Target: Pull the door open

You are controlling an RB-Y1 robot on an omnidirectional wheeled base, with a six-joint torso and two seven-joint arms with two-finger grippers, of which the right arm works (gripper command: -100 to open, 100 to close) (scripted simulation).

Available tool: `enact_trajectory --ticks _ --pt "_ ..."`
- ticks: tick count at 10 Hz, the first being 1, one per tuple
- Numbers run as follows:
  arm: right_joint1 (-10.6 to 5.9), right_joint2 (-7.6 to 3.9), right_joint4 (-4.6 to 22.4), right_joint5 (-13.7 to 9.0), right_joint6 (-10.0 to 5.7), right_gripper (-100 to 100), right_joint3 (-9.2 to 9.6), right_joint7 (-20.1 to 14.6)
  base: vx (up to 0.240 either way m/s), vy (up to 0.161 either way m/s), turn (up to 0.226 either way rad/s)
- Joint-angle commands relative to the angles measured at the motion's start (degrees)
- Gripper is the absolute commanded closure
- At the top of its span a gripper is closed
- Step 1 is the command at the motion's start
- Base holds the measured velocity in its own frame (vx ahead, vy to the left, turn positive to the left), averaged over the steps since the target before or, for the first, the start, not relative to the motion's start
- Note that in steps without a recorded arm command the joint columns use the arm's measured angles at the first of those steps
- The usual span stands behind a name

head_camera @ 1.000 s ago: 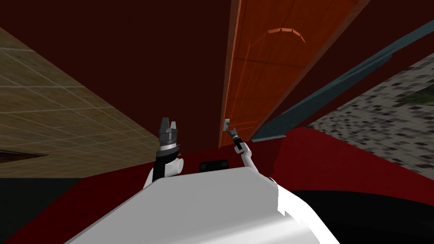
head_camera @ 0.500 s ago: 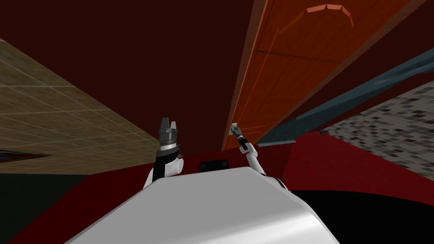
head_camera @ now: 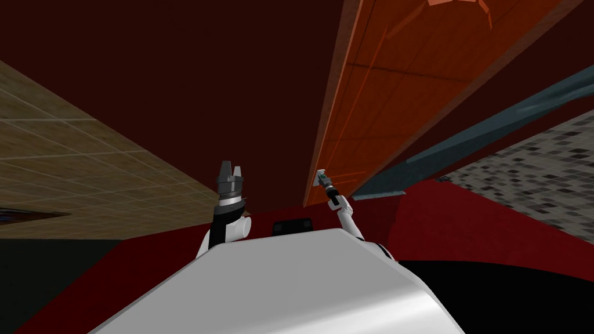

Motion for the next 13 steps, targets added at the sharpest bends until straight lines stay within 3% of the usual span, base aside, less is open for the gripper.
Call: enact_trajectory --ticks 1,2,7,10,11,13 --pt "0.01 0.17 0.0 0.0 -0.14 100 0.16 0.0 -0.01 0.001 -0.006" --pt "0.01 0.17 0.0 0.0 -0.14 100 0.16 0.0 0.0 0.0 0.0" --pt "0.24 0.13 -0.4 -4.8 0.42 100 0.98 -6.8 -0.055 -0.04 0.06" --pt "0.37 0.24 -0.8 -8.8 0.75 100 1.79 -11.8 -0.085 -0.044 0.069" --pt "0.37 0.24 -0.8 -8.8 0.75 100 1.79 -12.2 -0.062 -0.048 0.051" --pt "0.48 0.32 -1.1 -12.2 1.03 100 2.46 -15.8 -0.058 -0.041 0.076"
